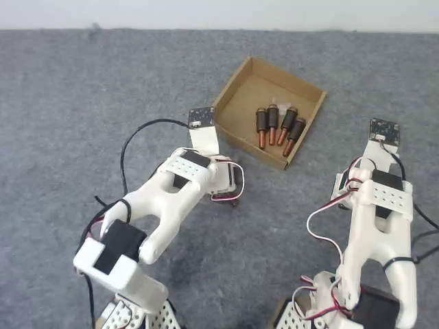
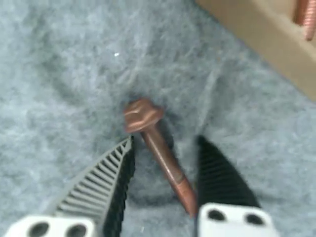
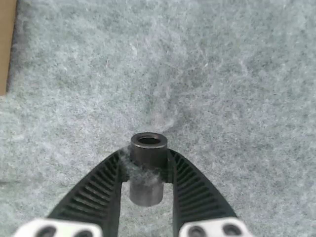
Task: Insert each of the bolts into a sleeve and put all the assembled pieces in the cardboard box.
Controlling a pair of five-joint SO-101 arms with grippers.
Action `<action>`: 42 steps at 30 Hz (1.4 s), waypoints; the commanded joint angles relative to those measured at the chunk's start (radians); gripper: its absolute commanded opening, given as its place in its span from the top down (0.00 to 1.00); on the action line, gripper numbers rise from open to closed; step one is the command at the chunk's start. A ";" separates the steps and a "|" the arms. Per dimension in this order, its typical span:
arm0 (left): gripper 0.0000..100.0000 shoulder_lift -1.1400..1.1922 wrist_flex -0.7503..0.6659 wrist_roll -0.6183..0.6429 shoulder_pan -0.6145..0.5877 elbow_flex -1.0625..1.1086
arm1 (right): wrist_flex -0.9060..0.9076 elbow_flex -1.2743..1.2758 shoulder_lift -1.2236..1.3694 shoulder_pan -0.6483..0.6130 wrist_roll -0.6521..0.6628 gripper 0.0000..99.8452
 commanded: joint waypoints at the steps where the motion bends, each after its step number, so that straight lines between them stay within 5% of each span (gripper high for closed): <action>1: 0.99 -0.003 -0.012 0.006 0.003 -0.042 | -0.018 -0.005 -0.045 -0.004 0.011 0.99; 7: 0.99 -0.008 -0.015 -0.041 -0.006 -0.036 | -0.016 -0.005 -0.045 -0.004 0.012 0.99; 15: 0.99 -0.127 0.061 -0.206 -0.206 -0.056 | -0.021 0.006 -0.047 -0.007 0.012 0.99; 24: 0.99 -0.144 -0.100 -0.233 -0.336 0.012 | -0.022 0.009 -0.047 -0.018 0.009 0.99; 42: 0.99 -0.132 -0.180 -0.235 -0.482 -0.008 | -0.105 -0.083 -0.047 -0.312 -0.127 0.99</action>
